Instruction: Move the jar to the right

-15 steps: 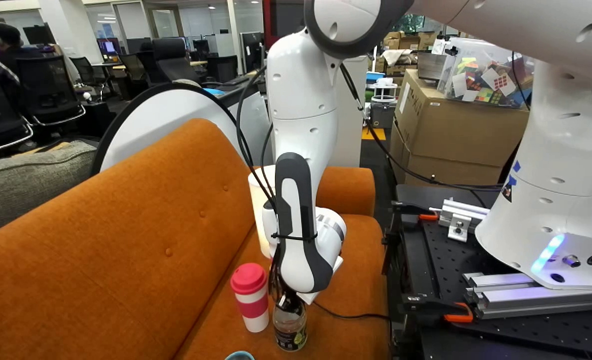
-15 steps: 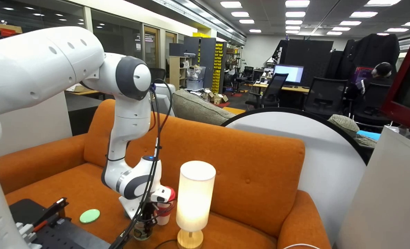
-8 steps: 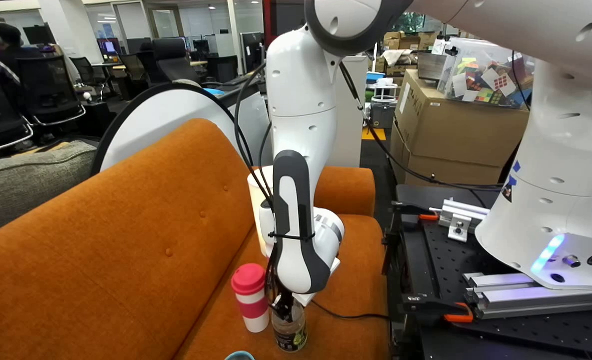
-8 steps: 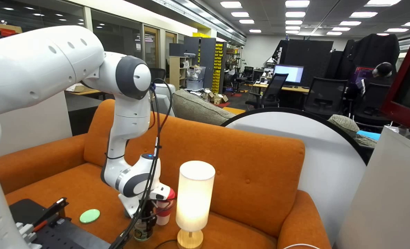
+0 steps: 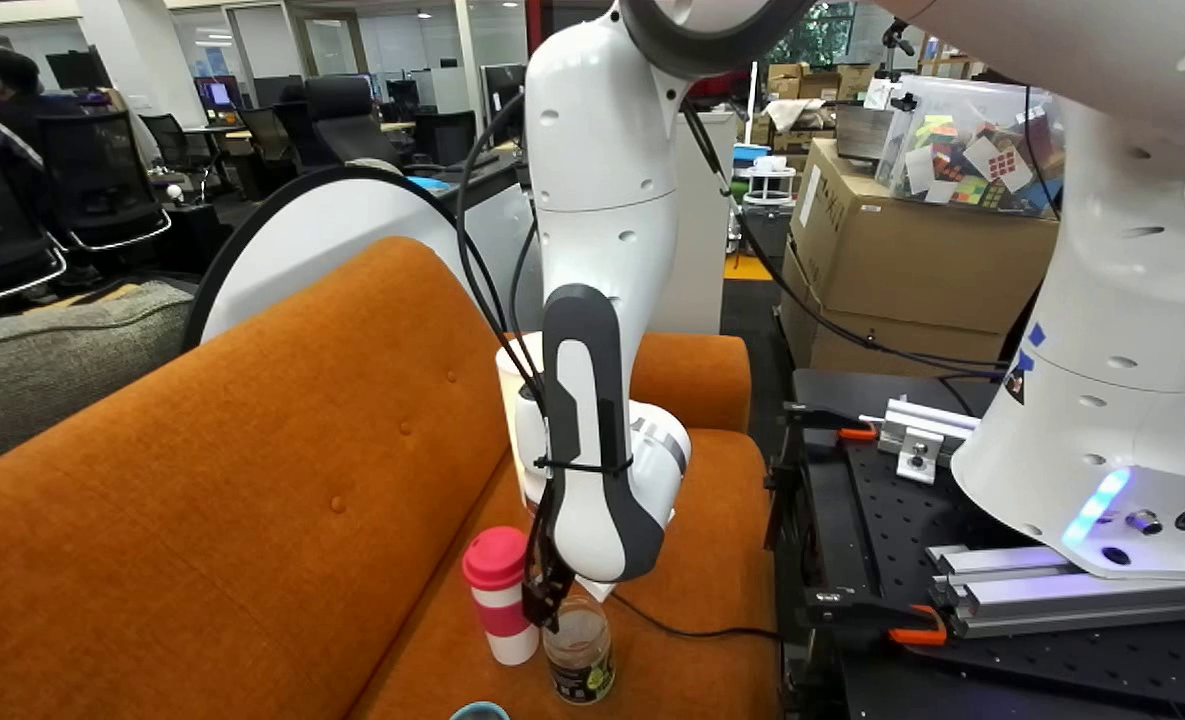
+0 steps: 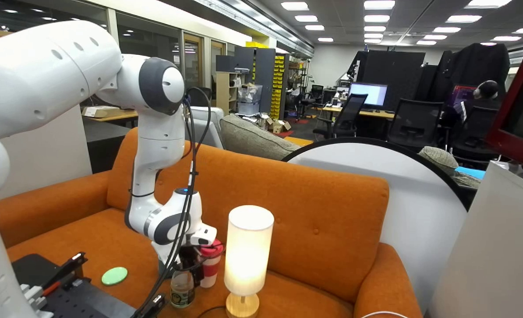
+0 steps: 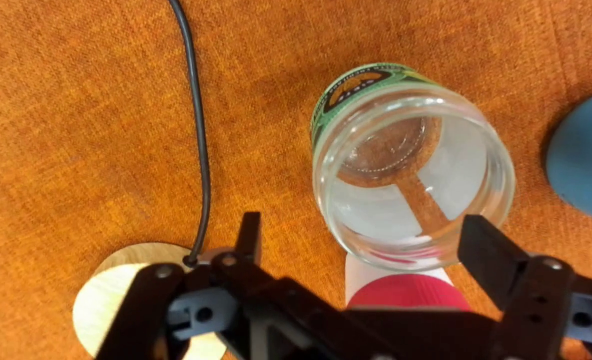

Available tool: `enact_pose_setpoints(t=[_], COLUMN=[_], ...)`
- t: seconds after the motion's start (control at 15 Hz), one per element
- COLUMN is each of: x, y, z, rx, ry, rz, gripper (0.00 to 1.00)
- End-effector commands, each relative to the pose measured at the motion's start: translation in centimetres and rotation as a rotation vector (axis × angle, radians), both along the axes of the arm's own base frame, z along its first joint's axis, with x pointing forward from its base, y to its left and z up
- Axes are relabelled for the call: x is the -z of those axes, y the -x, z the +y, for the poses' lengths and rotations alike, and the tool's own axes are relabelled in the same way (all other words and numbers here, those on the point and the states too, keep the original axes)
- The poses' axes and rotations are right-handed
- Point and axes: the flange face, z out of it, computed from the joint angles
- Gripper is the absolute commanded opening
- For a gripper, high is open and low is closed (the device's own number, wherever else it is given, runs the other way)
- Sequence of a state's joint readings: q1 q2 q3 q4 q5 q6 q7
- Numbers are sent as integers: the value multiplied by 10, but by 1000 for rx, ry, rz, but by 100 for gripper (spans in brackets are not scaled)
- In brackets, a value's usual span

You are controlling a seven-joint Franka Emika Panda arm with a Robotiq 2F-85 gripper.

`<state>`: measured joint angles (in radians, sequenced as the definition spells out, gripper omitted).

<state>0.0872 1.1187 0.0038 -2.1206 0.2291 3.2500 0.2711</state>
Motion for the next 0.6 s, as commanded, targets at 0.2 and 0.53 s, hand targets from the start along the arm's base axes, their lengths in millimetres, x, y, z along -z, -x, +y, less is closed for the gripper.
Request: enact_pose_setpoints(t=[0.2, 0.53], x=[-41, -78], y=[18, 45], z=[16, 44], rx=[-20, -105], ry=[61, 41], rz=[-81, -135], gripper=[100, 100])
